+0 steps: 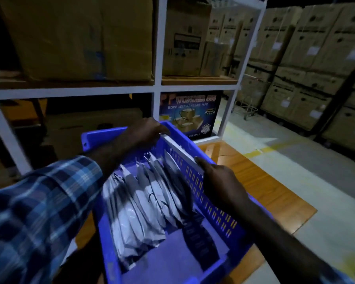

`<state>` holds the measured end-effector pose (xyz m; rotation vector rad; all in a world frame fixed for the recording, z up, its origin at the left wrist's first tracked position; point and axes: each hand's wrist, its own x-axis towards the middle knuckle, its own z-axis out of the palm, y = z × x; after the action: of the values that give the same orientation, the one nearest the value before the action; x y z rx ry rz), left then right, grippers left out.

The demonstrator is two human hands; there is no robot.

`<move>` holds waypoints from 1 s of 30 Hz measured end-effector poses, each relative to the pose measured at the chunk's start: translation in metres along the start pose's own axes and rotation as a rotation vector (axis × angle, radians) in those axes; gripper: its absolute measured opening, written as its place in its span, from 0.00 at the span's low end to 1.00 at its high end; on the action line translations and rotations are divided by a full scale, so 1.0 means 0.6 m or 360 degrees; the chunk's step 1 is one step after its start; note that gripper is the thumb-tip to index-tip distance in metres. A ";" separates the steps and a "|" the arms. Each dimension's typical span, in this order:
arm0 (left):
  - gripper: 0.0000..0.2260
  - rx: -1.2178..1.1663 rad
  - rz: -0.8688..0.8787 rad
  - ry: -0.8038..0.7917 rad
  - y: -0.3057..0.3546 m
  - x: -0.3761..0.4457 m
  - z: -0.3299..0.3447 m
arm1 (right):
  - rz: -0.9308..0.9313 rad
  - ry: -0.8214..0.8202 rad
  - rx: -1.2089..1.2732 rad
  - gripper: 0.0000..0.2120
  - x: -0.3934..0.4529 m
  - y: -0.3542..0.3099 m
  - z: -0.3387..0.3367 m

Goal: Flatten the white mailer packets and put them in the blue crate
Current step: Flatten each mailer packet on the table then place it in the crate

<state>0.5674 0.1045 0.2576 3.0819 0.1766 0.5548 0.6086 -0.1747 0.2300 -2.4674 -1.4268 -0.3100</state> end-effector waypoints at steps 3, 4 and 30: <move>0.20 -0.0027 -0.0005 -0.0120 -0.003 0.028 0.041 | 0.0023 -0.0134 0.0005 0.35 0.019 0.008 0.014; 0.21 -0.0071 0.0011 -0.0151 -0.006 0.036 0.055 | 0.0026 -0.0194 -0.0012 0.35 0.026 0.011 0.018; 0.23 0.0154 0.0137 -0.0881 -0.012 0.096 0.208 | 0.0593 -0.1049 0.0695 0.23 0.118 0.032 0.183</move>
<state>0.6638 0.1200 0.1603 3.1979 0.0644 -0.3250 0.6653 -0.0893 0.1471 -2.4674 -1.0227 0.8654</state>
